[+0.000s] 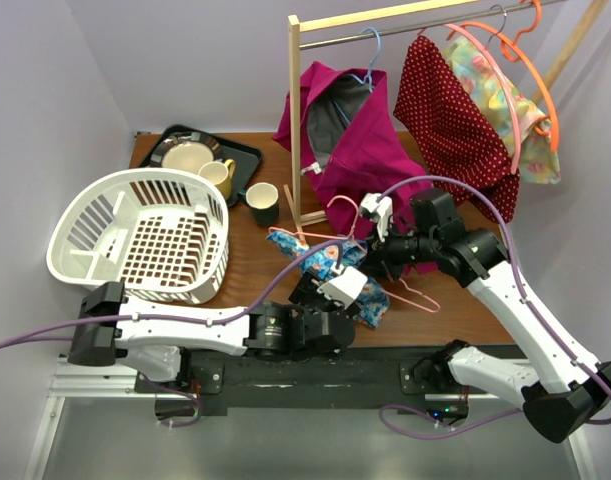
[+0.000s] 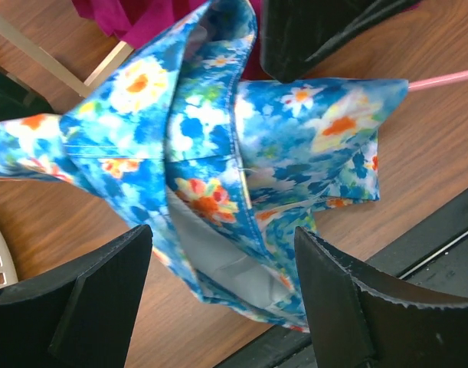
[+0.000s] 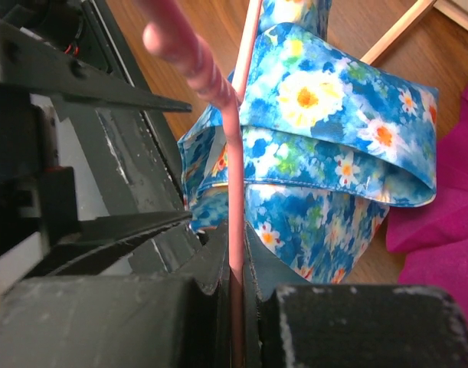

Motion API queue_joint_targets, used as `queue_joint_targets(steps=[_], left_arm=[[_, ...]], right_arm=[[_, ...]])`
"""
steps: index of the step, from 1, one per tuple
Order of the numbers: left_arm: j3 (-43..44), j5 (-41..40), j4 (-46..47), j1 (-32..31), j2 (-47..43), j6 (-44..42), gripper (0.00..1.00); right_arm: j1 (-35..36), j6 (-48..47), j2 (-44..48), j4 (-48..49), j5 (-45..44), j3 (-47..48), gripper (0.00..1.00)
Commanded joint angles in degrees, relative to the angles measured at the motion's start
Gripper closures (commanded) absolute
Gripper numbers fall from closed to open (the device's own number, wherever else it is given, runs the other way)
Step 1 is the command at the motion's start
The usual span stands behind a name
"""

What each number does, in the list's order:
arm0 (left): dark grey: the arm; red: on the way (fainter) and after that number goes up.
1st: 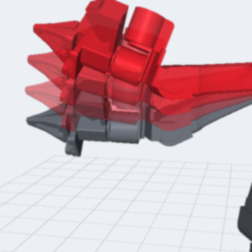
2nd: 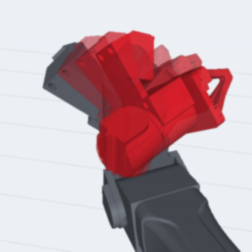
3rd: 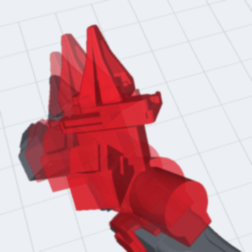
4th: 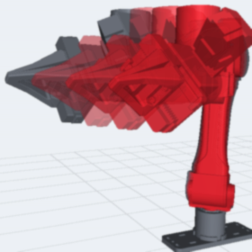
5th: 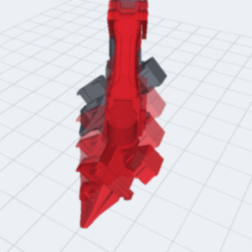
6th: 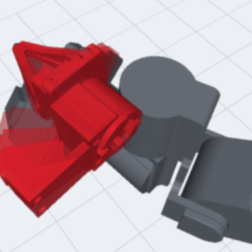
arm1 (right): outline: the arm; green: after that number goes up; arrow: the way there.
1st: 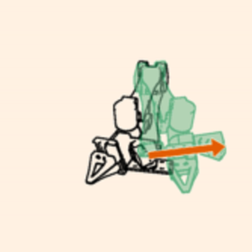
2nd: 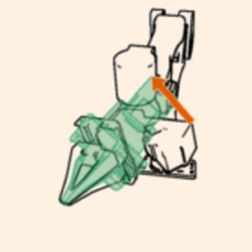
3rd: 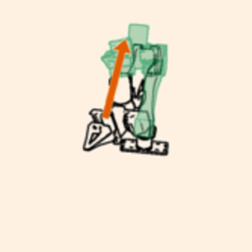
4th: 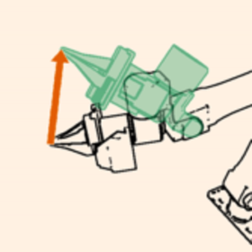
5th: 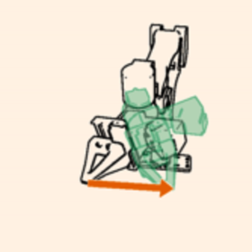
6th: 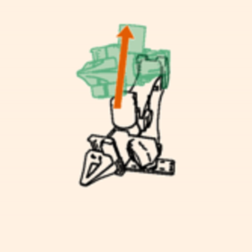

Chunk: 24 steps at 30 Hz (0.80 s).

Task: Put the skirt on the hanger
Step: Place skirt on hanger

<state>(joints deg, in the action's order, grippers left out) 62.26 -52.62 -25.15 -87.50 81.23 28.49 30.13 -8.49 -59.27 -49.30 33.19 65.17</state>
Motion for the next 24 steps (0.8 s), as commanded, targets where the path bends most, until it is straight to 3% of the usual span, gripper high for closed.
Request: queue_joint_targets(steps=[1, 9, 12, 13, 14, 20, 24], left_arm=[[-0.03, -1.52, 4.84, 0.58, 0.16, -0.01, 0.21], [-0.65, -1.17, 9.85, 4.8, 1.65, -4.31, 0.31], [-1.0, 2.85, 12.31, 5.85, 1.48, -7.74, 0.66], [-1.09, 3.57, 12.84, 6.03, 1.04, -8.27, 0.84], [-1.17, 4.1, 12.67, 6.38, 0.86, -8.88, 0.88], [-1.17, 9.45, 13.01, 6.38, -3.44, -14.06, 1.0], [-0.12, 17.0, 13.11, 6.38, -6.95, -17.59, 1.0]], right_arm=[[-0.42, 1.2, 0.29, 2.45, 3.2, 3.3, 1.0], [-0.86, 1.28, 0.73, 2.1, 4.34, 2.77, 1.0], [-1.04, 1.28, 1.34, 2.1, 4.34, 2.42, 1.0], [-1.39, 1.28, 1.35, 2.1, 4.43, 2.16, 1.0], [-1.48, 1.28, 1.69, 2.1, 4.43, 2.07, 1.0], [-2.27, 1.11, 2.05, 2.36, 3.72, 1.45, 1.0], [-3.5, 1.28, 2.14, 2.45, 4.69, 1.45, 1.0]])
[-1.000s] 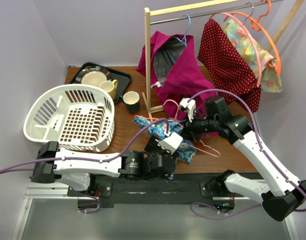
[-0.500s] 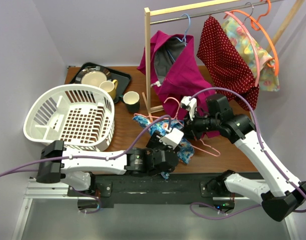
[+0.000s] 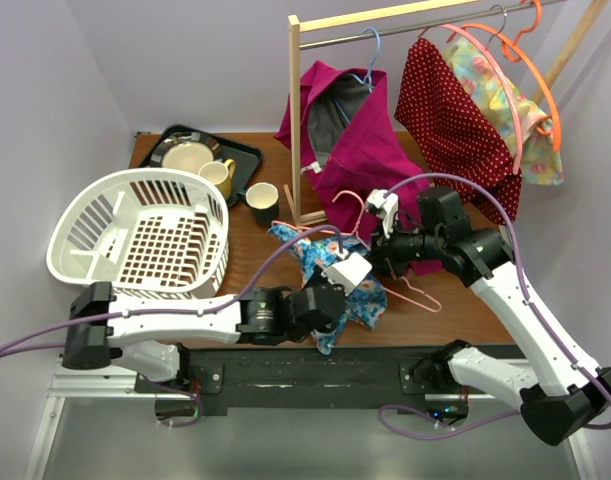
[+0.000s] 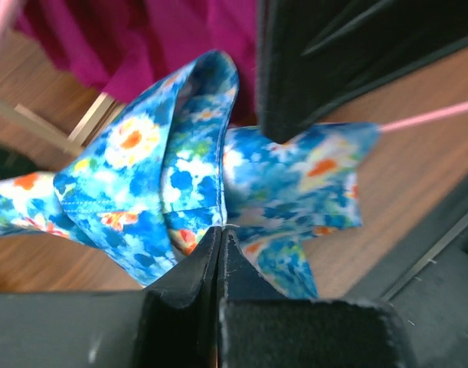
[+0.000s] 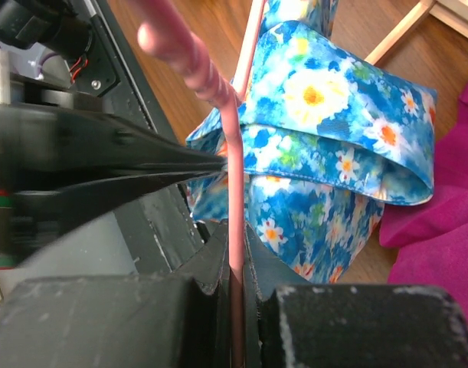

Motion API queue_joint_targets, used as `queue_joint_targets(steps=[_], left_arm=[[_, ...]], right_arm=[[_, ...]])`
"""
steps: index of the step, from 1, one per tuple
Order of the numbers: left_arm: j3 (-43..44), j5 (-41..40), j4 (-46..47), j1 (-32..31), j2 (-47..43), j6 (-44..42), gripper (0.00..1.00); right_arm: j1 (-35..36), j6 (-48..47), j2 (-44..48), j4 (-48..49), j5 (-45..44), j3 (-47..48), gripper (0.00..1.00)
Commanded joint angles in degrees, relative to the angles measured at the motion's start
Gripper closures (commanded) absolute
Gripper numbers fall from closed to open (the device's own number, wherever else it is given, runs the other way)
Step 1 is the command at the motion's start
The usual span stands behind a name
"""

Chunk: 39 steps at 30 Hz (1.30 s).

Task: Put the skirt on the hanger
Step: Place skirt on hanger

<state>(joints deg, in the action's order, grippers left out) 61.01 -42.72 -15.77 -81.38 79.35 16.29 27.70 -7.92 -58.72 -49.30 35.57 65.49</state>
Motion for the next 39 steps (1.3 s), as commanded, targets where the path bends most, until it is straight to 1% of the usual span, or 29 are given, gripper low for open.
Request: queue_joint_targets(steps=[1, 7, 9, 11, 13, 15, 16, 17, 18, 20, 23, 28, 33, 37, 39], left_arm=[[1.39, 8.34, 3.64, 0.26, -5.43, -5.92, 1.0], [1.92, 13.36, 2.06, -0.53, -6.4, -8.2, 1.0], [1.65, 13.45, 2.5, -1.76, -6.4, -8.74, 1.0], [1.92, 12.4, 0.49, -1.67, -5.97, -7.42, 1.0], [1.48, 14.58, -0.4, -1.93, -6.05, -8.12, 1.0], [-1.4, 19.4, 2.92, -2.98, -7.97, -10.22, 1.0], [-2.21, 21.17, 6.07, -4.21, -8.59, -11.27, 1.0], [-3.26, 25.54, 7.15, -4.83, -9.03, -13.46, 1.0], [-3.53, 27.41, 8.29, -5.45, -9.39, -14.35, 1.0], [-3.71, 32.93, 9.09, -6.24, -9.3, -15.93, 1.0], [-4.58, 36.91, 8.83, -6.33, -8.78, -16.03, 1.0], [-8.27, 37.01, 8.83, -6.33, -11.14, -16.03, 1.0], [-15.12, 35.95, 6.72, -5.98, -15.62, -14.72, 1.0], [-20.14, 36.39, 10.4, -5.98, -18.61, -9.02, 1.0], [-21.81, 37.27, 12.33, -5.89, -18.36, -7.95, 1.0]], right_arm=[[-1.33, 0.72, 1.68, 2.45, 2.48, 1.39, 1.0], [-2.3, 0.8, 1.94, 2.45, 3.71, 1.22, 1.0], [-2.3, 0.54, 2.03, 2.36, 4.67, 1.3, 1.0], [-2.3, 0.28, 2.29, 2.28, 5.56, 1.21, 1.0], [-2.48, 0.1, 2.9, 2.19, 5.83, 1.13, 1.0], [-2.57, -0.16, 3.08, 2.1, 5.04, 0.86, 1.0], [-2.65, -0.16, 3.26, 2.28, 4.69, 0.6, 1.0], [-2.83, -0.16, 3.35, 2.45, 4.77, 0.43, 1.0], [-3.09, -0.16, 3.43, 2.54, 5.03, 0.34, 1.0], [-3.36, -0.25, 3.44, 2.45, 5.12, 0.16, 1.0], [-3.53, -0.86, 3.44, 2.19, 5.47, 0.16, 1.0], [-3.71, -2.18, 3.96, 1.57, 7.93, -0.28, 1.0], [-3.71, -3.33, 4.31, 0.87, 10.92, -0.54, 1.0], [-3.71, -3.59, 4.14, 1.31, 11.88, -1.07, 1.0], [-3.62, -3.85, 3.7, 1.31, 12.68, -1.07, 1.0]])
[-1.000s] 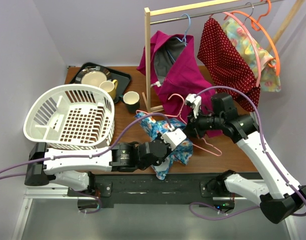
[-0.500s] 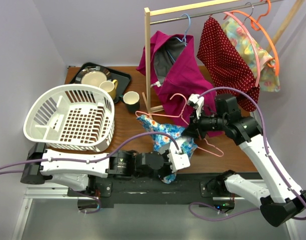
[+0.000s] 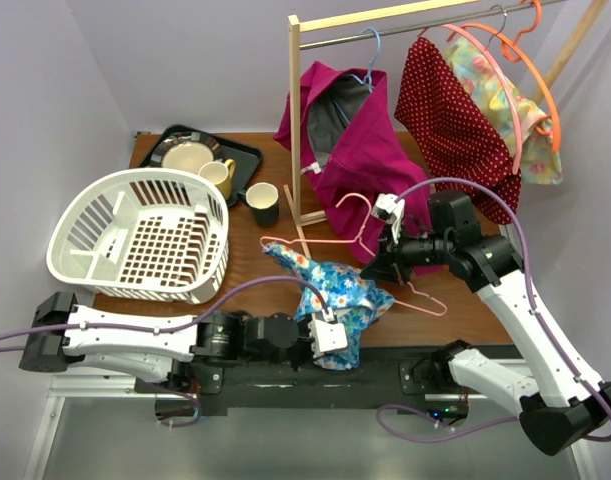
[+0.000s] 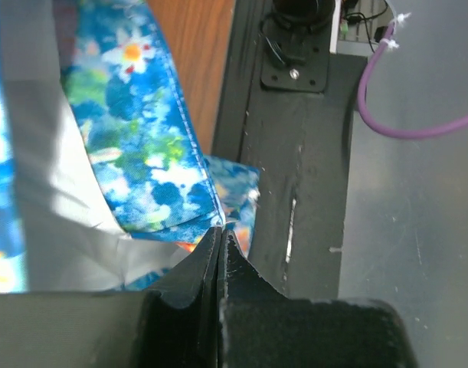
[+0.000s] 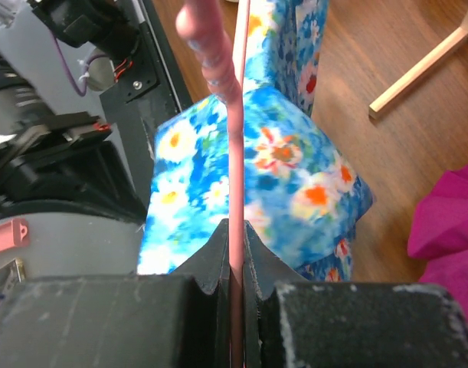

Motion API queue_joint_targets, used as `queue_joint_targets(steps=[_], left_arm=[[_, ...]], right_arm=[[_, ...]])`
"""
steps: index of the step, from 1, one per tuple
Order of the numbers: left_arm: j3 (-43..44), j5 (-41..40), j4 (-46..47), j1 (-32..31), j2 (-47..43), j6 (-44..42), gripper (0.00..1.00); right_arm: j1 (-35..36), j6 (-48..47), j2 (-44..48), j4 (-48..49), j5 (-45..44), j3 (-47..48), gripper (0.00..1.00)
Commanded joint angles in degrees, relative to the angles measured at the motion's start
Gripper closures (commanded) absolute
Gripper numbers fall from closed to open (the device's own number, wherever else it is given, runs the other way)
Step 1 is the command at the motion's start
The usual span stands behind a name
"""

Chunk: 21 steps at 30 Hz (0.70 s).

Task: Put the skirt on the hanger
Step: Place skirt on hanger

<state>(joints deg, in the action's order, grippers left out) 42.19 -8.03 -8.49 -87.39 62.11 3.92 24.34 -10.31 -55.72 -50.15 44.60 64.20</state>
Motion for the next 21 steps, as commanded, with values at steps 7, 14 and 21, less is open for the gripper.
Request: queue_joint_targets(steps=[7, 14, 21], left_arm=[[-0.71, 7.77, 4.89, 0.12, 5.04, 6.01, 0.98], [-1.41, 0.49, 5.58, -0.06, -4.24, 12.06, 0.24], [0.34, -10.77, 11.39, -0.14, -8.59, 19.28, 0.0]], right_arm=[[-0.26, -1.03, 0.79, 2.16, 1.02, 0.31, 1.0], [-0.34, -0.77, 1.49, 2.6, -1.53, -0.22, 1.0], [-0.26, -0.59, 0.97, 2.87, -2.15, -0.31, 1.0]])
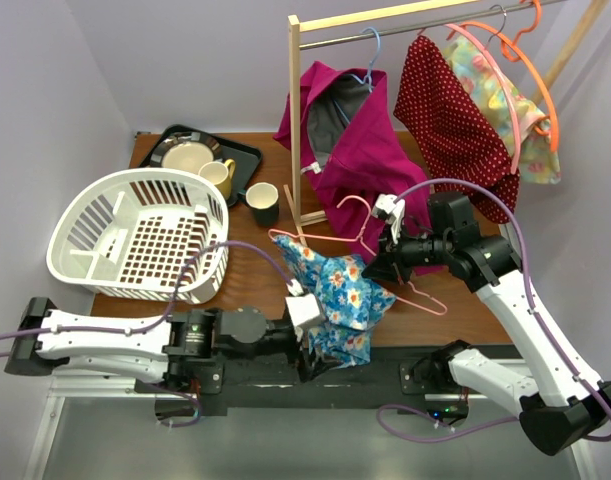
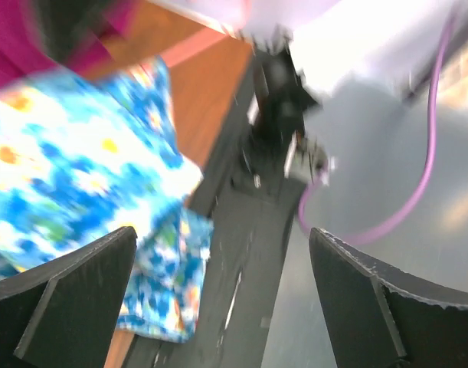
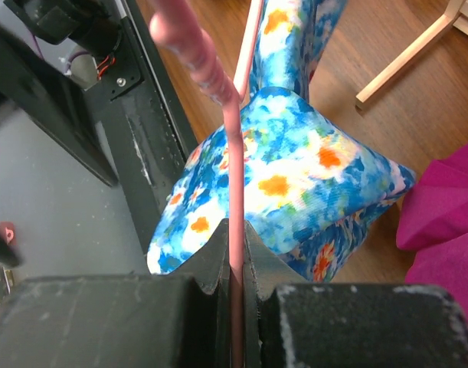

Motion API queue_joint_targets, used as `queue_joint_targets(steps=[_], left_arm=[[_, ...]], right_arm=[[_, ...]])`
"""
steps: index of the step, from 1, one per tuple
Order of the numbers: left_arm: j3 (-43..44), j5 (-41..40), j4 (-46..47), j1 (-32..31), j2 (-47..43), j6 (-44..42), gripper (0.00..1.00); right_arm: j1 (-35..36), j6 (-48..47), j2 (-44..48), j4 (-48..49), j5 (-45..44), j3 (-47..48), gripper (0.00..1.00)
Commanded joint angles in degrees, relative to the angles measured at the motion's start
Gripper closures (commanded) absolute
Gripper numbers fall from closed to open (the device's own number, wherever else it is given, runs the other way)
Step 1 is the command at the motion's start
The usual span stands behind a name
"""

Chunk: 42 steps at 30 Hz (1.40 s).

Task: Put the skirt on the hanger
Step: Place skirt on hanger

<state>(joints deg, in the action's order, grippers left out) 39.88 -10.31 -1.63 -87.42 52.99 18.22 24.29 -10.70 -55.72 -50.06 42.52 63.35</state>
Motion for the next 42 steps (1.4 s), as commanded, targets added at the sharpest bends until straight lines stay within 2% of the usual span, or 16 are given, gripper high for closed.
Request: queue_joint_targets(steps=[1, 3, 4, 8, 11, 12, 13, 16, 22, 23, 24, 26, 27, 30, 37, 42], left_arm=[[4.49, -9.98, 4.35, -0.12, 1.58, 5.25, 0.0], [7.48, -14.55, 2.08, -0.21, 7.28, 5.16, 0.0], [11.41, -18.92, -0.11, -0.3, 12.09, 5.77, 0.0], [22.85, -27.38, -10.47, -1.7, 23.45, 8.24, 0.0], [30.5, -34.41, -20.13, -3.02, 30.4, 11.74, 0.0], [34.61, -36.26, -23.74, -3.2, 32.16, 15.41, 0.0], [36.39, -39.32, -30.47, -3.37, 35.13, 17.18, 0.02], [40.01, -43.56, -37.2, -3.9, 38.58, 22.12, 0.08], [40.89, -45.85, -40.02, -3.9, 40.08, 23.96, 0.28], [41.07, -45.94, -40.29, -3.99, 40.26, 24.06, 0.33], [41.07, -45.86, -40.47, -3.9, 40.26, 24.14, 0.45], [41.24, -45.24, -39.86, -3.9, 40.26, 22.66, 0.6], [41.33, -43.76, -39.33, -3.9, 39.82, 21.69, 0.76], [41.68, -39.38, -34.25, -4.08, 37.9, 15.64, 1.0], [41.33, -24.26, -15.64, -4.43, 32.0, 0.78, 1.0], [43.26, -16.69, -10.85, -4.34, 33.57, -9.15, 1.0]], right_arm=[[-0.21, -0.03, 0.79, 3.04, -0.16, 0.54, 1.0], [-0.21, 0.24, 0.7, 3.22, -0.51, 0.54, 1.0], [-0.21, 0.41, 0.53, 3.3, -0.6, 0.54, 1.0], [-0.39, 0.68, 0.53, 3.22, -1.04, 0.55, 1.0], [-0.3, 0.86, 0.79, 3.39, -1.3, 0.28, 1.0], [-0.47, 0.94, 0.79, 3.39, -1.3, 0.28, 1.0], [-0.48, 0.94, 0.97, 3.31, -1.13, 0.28, 1.0], [-0.56, 1.03, 1.06, 3.57, -0.95, 0.28, 1.0], [-0.65, 1.21, 0.97, 3.39, -0.95, 0.46, 1.0], [-0.65, 1.21, 1.14, 3.39, -0.95, 0.37, 1.0], [-0.65, 1.21, 1.32, 3.48, -0.86, 0.28, 1.0], [-0.74, 1.21, 1.23, 3.57, -0.95, 0.19, 1.0], [-0.83, 1.21, 1.41, 3.57, -0.95, 0.19, 1.0], [-0.74, 1.12, 1.32, 3.66, -1.39, 0.19, 1.0], [-0.92, 1.38, 0.97, 3.57, 0.53, 0.72, 1.0], [-0.92, 0.94, -0.35, 2.43, 3.7, 1.86, 1.0]])
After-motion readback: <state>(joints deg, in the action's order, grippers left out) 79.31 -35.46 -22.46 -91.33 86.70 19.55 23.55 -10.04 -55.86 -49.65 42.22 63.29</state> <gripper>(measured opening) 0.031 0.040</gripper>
